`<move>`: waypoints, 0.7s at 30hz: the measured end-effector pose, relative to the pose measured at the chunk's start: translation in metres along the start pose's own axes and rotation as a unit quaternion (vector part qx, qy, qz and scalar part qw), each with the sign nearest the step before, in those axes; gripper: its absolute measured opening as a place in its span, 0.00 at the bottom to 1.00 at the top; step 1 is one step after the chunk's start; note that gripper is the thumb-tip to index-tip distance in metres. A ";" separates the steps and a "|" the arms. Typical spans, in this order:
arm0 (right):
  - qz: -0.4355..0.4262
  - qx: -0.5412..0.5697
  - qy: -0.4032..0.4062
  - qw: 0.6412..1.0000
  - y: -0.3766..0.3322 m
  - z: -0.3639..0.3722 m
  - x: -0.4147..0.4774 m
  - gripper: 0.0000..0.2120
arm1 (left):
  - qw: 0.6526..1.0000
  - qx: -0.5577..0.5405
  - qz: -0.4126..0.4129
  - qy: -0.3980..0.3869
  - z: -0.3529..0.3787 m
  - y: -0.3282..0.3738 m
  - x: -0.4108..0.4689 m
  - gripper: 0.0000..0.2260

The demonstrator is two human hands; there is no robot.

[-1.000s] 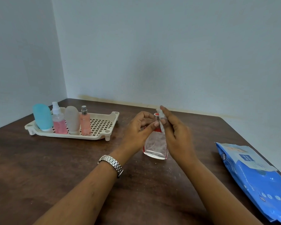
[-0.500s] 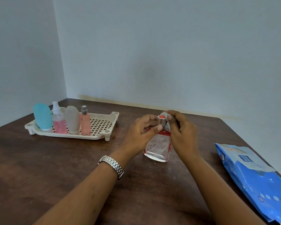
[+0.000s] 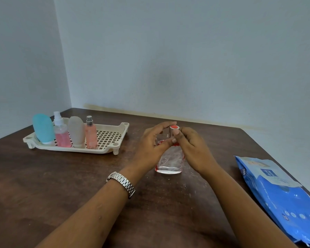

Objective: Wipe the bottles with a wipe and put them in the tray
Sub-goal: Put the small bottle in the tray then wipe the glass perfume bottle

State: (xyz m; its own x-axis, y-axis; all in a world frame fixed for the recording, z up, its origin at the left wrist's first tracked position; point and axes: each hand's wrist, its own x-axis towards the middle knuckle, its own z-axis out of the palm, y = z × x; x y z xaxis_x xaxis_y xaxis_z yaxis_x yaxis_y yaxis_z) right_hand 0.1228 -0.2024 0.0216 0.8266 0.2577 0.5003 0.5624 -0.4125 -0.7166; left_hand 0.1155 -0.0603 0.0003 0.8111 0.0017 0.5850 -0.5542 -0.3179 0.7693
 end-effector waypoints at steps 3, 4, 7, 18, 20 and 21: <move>0.008 -0.087 0.019 0.996 0.005 -0.003 0.001 0.16 | 0.999 -0.038 -0.014 -0.018 0.001 0.001 -0.001 0.15; 0.011 -0.115 0.020 0.993 0.007 -0.004 0.001 0.15 | 0.998 -0.057 -0.019 -0.025 0.002 0.002 -0.001 0.15; 0.009 -0.171 0.042 0.984 0.006 -0.007 0.003 0.12 | 0.995 -0.084 -0.027 -0.034 0.002 0.004 -0.001 0.14; -0.042 -0.205 0.128 0.969 -0.006 0.015 -0.005 0.07 | 0.993 -0.090 -0.038 0.066 0.000 0.006 0.000 0.13; -0.029 -0.189 0.132 0.972 -0.003 0.011 -0.004 0.07 | 0.993 -0.088 -0.050 0.062 -0.001 0.005 0.002 0.13; -0.017 -0.182 0.137 0.974 -0.001 0.008 -0.004 0.07 | 0.993 -0.082 -0.055 0.060 -0.001 0.004 0.002 0.13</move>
State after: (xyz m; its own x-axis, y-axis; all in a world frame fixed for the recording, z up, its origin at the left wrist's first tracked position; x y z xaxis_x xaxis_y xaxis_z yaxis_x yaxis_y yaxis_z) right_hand 0.1192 -0.1960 0.0166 0.7433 0.0543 0.6668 0.5029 -0.7027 -0.5034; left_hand 0.1149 -0.0603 0.0049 0.8458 0.1443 0.5136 -0.4943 -0.1501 0.8562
